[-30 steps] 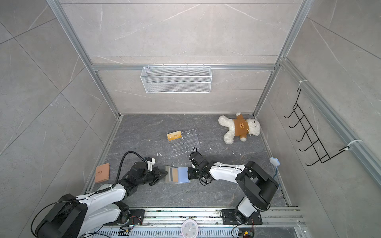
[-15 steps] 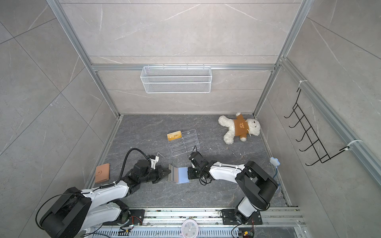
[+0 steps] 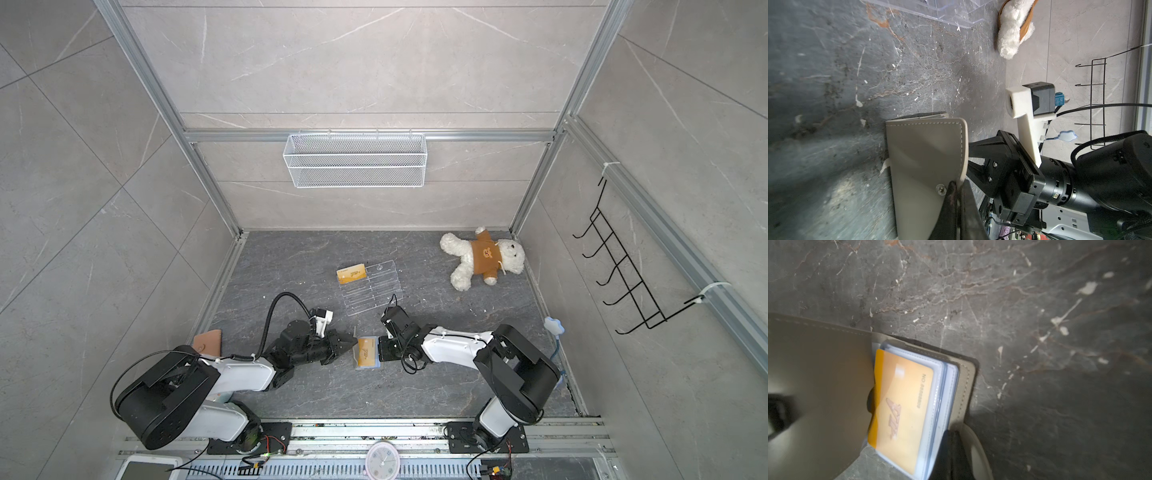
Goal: Take the credit cards out of the card holder
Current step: Flip over the card slot on the card holder.
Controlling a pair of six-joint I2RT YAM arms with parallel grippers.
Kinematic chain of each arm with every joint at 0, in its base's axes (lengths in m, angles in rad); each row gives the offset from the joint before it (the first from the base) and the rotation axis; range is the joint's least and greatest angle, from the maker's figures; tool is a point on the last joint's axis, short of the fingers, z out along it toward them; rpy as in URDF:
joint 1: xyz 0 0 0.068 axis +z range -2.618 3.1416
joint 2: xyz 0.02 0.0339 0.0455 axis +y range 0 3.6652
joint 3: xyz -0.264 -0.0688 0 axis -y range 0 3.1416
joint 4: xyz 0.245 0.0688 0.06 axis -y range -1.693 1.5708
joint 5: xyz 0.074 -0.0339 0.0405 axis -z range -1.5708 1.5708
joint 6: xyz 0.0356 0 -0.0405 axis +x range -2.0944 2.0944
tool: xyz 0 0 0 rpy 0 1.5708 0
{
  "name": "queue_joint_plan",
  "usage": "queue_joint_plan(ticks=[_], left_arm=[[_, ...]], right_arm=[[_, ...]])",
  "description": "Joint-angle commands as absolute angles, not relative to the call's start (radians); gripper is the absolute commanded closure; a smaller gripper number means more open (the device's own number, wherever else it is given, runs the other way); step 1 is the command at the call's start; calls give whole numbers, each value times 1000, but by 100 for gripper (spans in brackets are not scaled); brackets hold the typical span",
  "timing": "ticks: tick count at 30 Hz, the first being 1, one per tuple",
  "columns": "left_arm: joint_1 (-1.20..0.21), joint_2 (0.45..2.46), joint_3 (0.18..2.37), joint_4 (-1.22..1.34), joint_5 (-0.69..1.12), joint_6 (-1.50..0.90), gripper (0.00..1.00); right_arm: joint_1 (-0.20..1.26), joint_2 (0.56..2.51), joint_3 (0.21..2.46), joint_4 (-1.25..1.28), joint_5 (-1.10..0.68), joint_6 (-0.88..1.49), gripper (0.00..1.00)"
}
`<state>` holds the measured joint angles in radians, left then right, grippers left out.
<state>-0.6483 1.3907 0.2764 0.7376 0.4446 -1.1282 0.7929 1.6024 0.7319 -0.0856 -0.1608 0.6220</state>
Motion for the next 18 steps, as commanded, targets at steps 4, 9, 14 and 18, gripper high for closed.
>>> queue_joint_plan(ticks=[4, 9, 14, 18], left_arm=[[-652, 1177, 307, 252, 310, -980, 100], [-651, 1115, 348, -16, 226, -865, 100], [-652, 1107, 411, -151, 161, -814, 81], [-652, 1020, 492, -311, 80, -803, 53]], right_arm=[[808, 1603, 699, -166, -143, 629, 100], [809, 1596, 716, -189, -140, 621, 100], [809, 1545, 722, -217, -130, 630, 100], [809, 1454, 741, -296, -101, 624, 100]])
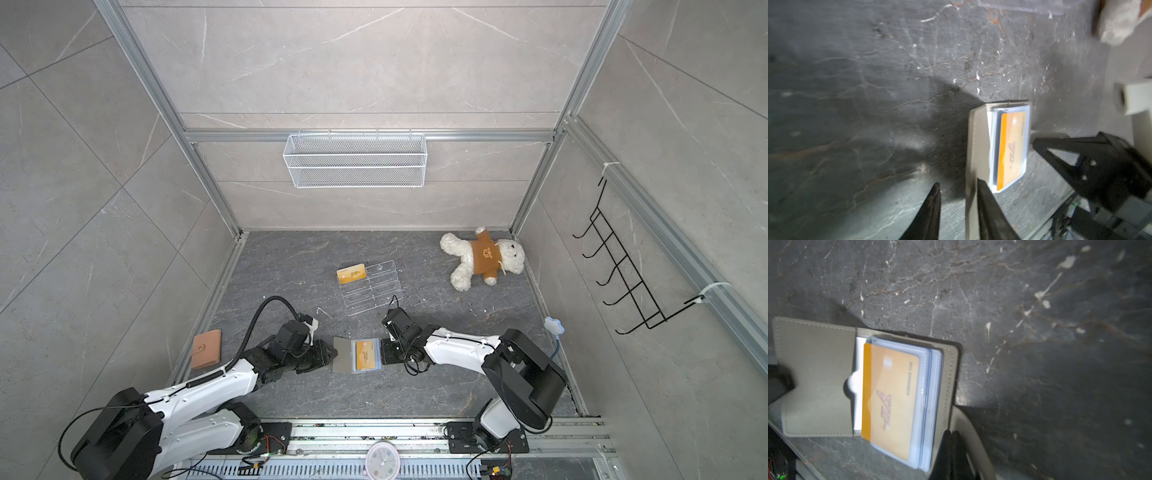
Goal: Take the credit cards out of the card holder
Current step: Flip over the card slot on the card holder.
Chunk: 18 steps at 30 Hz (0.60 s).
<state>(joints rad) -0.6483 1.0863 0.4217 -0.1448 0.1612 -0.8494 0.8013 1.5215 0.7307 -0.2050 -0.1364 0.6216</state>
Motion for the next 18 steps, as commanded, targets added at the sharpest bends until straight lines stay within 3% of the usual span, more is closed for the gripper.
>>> queue_joint_plan(ticks=[1, 4, 7, 12, 18], left_arm=[[-652, 985, 522, -364, 57, -803, 49], [-656, 878, 600, -453, 35, -819, 41], [-655, 835, 643, -424, 113, -860, 40], [-657, 940, 536, -109, 352, -1038, 45], [-656, 1095, 353, 245, 390, -1204, 45]], right_arm=[[808, 1425, 749, -318, -93, 619, 100], [808, 1361, 776, -358, -86, 605, 100], [806, 1354, 808, -360, -120, 593, 100], [768, 1419, 799, -226, -238, 622, 100], [739, 1531, 755, -60, -333, 661, 100]])
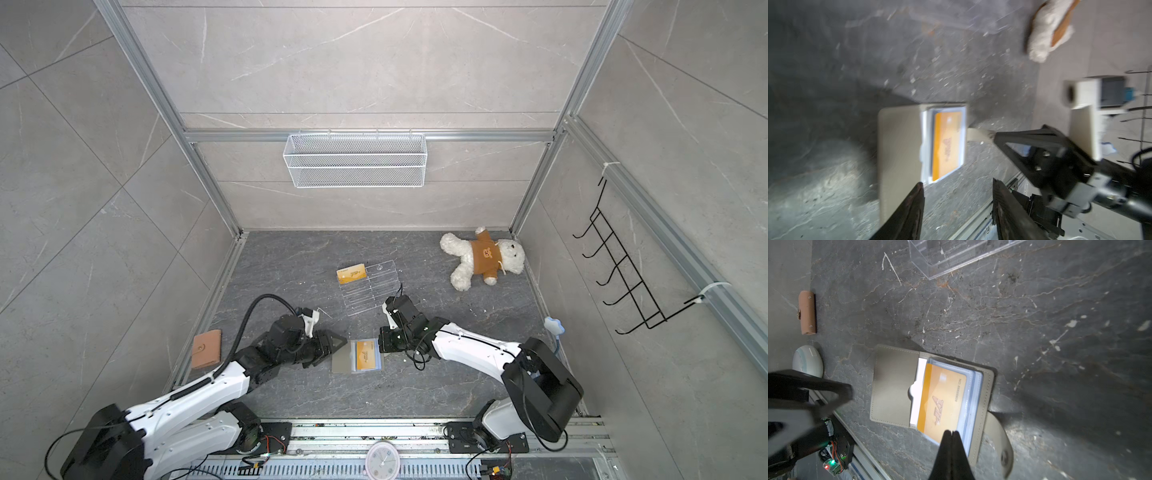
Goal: Take the credit cards out of the card holder
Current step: Flip over the card slot on the card holder, then take out the credit card from the card slot.
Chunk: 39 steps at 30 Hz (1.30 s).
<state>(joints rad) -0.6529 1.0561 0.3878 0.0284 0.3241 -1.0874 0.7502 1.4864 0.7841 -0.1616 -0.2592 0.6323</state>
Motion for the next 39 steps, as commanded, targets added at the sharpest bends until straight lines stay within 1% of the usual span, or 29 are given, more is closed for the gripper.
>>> queue_joint_plan(ticks=[1, 10, 17, 20, 30, 37, 39], left_arm=[[-657, 1117, 345, 262, 387, -1210, 45], [-657, 1301, 252, 551, 396, -1307, 46], [-658, 1392, 246, 649, 392, -1312, 50], [-661, 1435, 235, 740, 391, -1322, 51], [-689, 1584, 216, 976, 380, -1352, 65], [-707, 1698, 199, 1141, 367, -1382, 82], [-711, 1730, 191, 1187, 359, -1393, 90]], right_arm=[[736, 1541, 747, -35, -345, 665, 100], [729, 1627, 693, 99, -377, 702, 100], [730, 1668, 671, 134, -374, 707, 100], [730, 1681, 662, 149, -376, 712, 100], [728, 1694, 645, 159, -379, 713, 100], [730, 1692, 638, 159, -380, 710, 100], [729, 1691, 638, 157, -380, 710, 100]])
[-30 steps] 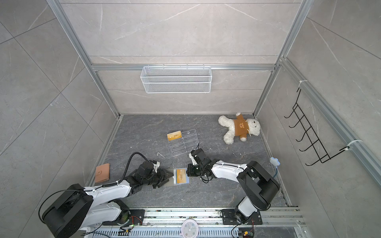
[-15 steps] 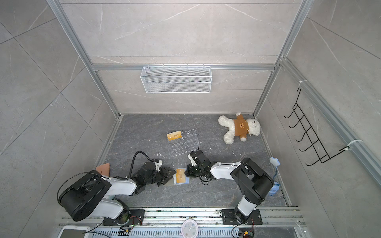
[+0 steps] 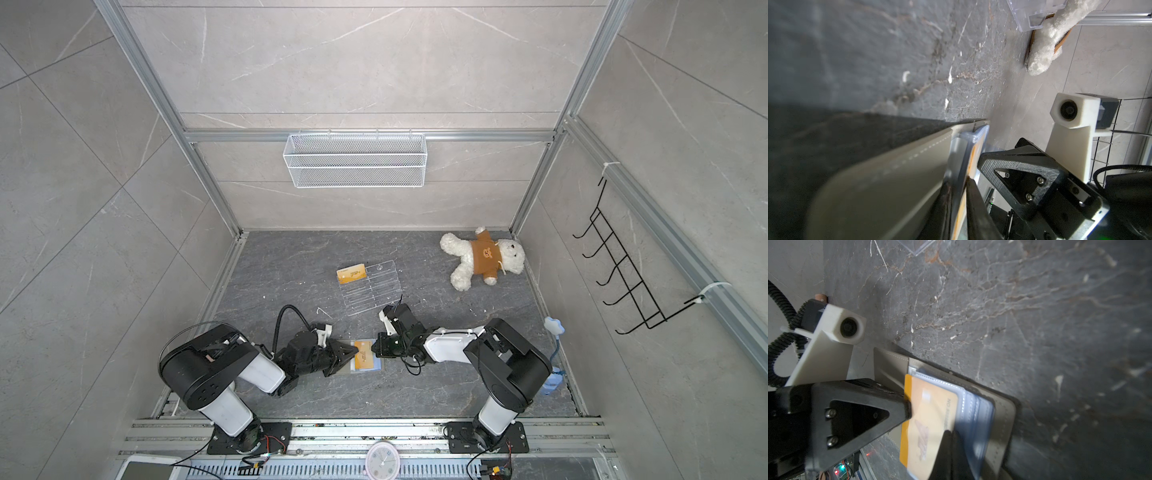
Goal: Take the credit cards out of the card holder
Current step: Take out the credit card from the card slot.
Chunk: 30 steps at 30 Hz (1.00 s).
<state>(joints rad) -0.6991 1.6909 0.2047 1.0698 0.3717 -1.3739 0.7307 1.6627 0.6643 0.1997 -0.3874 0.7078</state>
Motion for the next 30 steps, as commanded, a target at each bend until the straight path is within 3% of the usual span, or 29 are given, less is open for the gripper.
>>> queue_joint_plan(ticks=[1, 7, 17, 24, 30], left_arm=[[-710, 1743, 186, 1207, 357, -1397, 92], [-712, 1768, 158, 1248, 341, -1401, 100], [-711, 1628, 73, 1085, 287, -1362, 100], [-712, 1323, 93, 784, 229, -1316, 100], [-706, 849, 181, 249, 64, -1230, 100]], right_arm=[[729, 1690, 637, 156, -379, 710, 100], [729, 1692, 634, 147, -373, 707, 100], [729, 1681, 635, 111, -350, 693, 100], [728, 1630, 651, 118, -370, 695, 100], [717, 1535, 708, 115, -408, 729, 69]])
